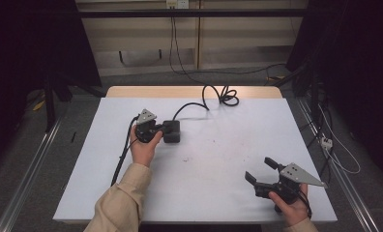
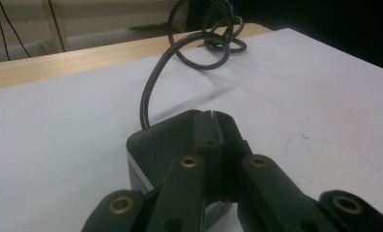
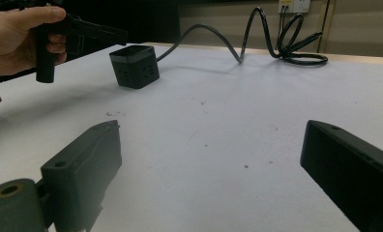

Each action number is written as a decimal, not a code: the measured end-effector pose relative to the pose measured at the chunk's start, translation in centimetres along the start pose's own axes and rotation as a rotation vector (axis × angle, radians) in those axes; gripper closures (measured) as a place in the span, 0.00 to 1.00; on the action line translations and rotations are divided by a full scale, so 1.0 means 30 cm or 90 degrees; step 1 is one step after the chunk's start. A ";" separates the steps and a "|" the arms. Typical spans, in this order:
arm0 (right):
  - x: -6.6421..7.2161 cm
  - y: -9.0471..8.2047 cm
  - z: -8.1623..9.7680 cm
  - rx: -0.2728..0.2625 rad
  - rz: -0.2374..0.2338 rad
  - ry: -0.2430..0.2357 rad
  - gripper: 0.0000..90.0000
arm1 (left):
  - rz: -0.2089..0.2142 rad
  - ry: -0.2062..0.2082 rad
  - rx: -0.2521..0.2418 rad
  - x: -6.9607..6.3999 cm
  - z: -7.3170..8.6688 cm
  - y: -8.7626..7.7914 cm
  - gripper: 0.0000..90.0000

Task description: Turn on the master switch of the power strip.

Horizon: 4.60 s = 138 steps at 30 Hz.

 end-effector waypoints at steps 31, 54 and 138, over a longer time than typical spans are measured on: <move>0.002 -0.001 -0.001 0.000 -0.001 -0.001 0.08 | -0.012 0.022 0.013 0.004 0.017 0.002 1.00; 0.007 -0.001 -0.002 0.000 -0.004 -0.002 0.08 | -0.013 0.029 0.020 0.003 0.020 0.005 1.00; 0.006 -0.001 -0.009 -0.007 -0.004 0.000 0.08 | -0.027 0.024 0.031 -0.009 0.021 0.008 1.00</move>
Point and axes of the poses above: each handheld gripper's, and its own axes: y roughly forward along the jaws, z roughly out of its underside, x roughly to its left, the point moved 6 cm from there along y, roughly forward along the jaws, and after that the axes turned 11 degrees about -x, right-handed, at the moved point
